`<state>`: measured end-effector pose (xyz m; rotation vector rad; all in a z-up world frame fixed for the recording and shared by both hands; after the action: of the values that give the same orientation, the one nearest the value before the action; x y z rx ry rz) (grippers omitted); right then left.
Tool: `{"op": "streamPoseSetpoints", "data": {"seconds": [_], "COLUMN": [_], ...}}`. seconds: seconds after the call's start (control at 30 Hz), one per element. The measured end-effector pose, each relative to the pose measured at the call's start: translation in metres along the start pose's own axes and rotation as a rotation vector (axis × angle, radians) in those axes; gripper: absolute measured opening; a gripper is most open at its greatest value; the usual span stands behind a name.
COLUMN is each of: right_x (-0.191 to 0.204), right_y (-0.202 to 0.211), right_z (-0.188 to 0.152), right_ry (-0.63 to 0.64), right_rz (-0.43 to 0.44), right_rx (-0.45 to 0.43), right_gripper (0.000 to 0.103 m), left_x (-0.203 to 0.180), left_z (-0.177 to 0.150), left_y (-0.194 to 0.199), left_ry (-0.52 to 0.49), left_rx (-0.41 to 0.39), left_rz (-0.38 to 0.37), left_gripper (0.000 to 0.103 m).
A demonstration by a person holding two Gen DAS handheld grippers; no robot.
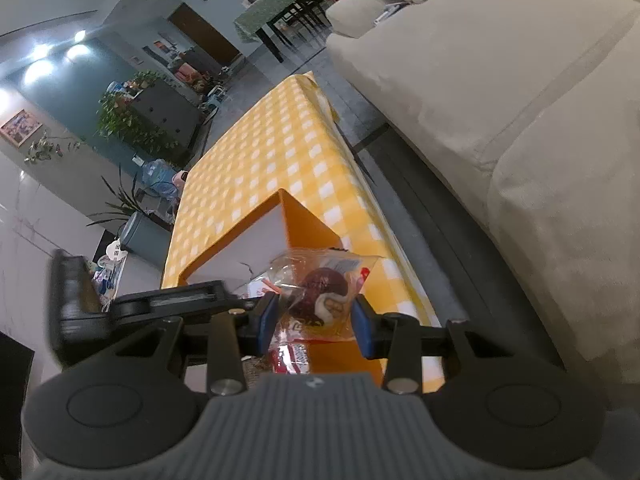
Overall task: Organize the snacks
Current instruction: 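Open the left gripper to release the sausage stick and withdraw it, then lower the clear candy bag into the box and open the right gripper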
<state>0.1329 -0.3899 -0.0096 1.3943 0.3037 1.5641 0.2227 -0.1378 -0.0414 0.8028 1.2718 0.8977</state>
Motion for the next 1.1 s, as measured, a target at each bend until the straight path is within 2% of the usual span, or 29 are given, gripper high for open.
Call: {"op": "streamPoseSetpoints", "data": {"seconds": [0.17,0.3,0.5,0.57,0.7,0.8,0.93,1.1], "right_x": [0.010,0.020,0.045,0.054,0.070,0.084,0.087,0.099], "right_y": [0.000,-0.002,-0.012,-0.018,-0.034,-0.051,-0.073,-0.113], "right_z": [-0.002,-0.003,-0.009,-0.011,-0.014,-0.020,-0.017,-0.010], "right_ry": [0.038,0.073,0.171,0.209,0.269,0.340,0.346,0.391], "right_rz": [-0.013,-0.026,-0.054,-0.069,-0.137,-0.284,-0.266,-0.398], "right_rx": [0.001,0.007,0.029,0.042,0.070,0.078,0.133,0.203], "right_gripper": [0.039,0.039,0.039,0.039,0.039,0.039,0.039,0.040], "left_x": [-0.007,-0.006,0.002,0.010,0.040,0.057,0.076,0.095], "left_z": [-0.013,-0.026,-0.054,-0.060,-0.067,-0.069,-0.071,-0.073], "left_y": [0.032,0.048,0.071,0.076,0.085,0.088,0.086,0.080], "left_ry": [-0.080,-0.129,-0.195,-0.179,-0.091,-0.045,-0.009,0.000], "left_rx": [-0.055,-0.070,-0.107,-0.118,-0.134,-0.133,-0.115,-0.099], "left_rz": [0.089,0.159,0.357,0.387,0.384,0.366,0.360,0.350], "left_gripper": [0.074,0.074,0.075,0.075,0.075,0.075,0.075,0.076]}}
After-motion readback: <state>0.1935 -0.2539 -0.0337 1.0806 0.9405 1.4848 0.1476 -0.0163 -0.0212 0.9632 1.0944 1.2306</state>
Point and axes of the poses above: each gripper's, at about its wrist camera, not at the fingertips, and y roughly against the way its jaws point, x to its left, z to its top, the point moved 1 cm from there along -y, roughly the way its jaws point, and after that the axes turned 13 degrees about x, right-handed, at the moved point
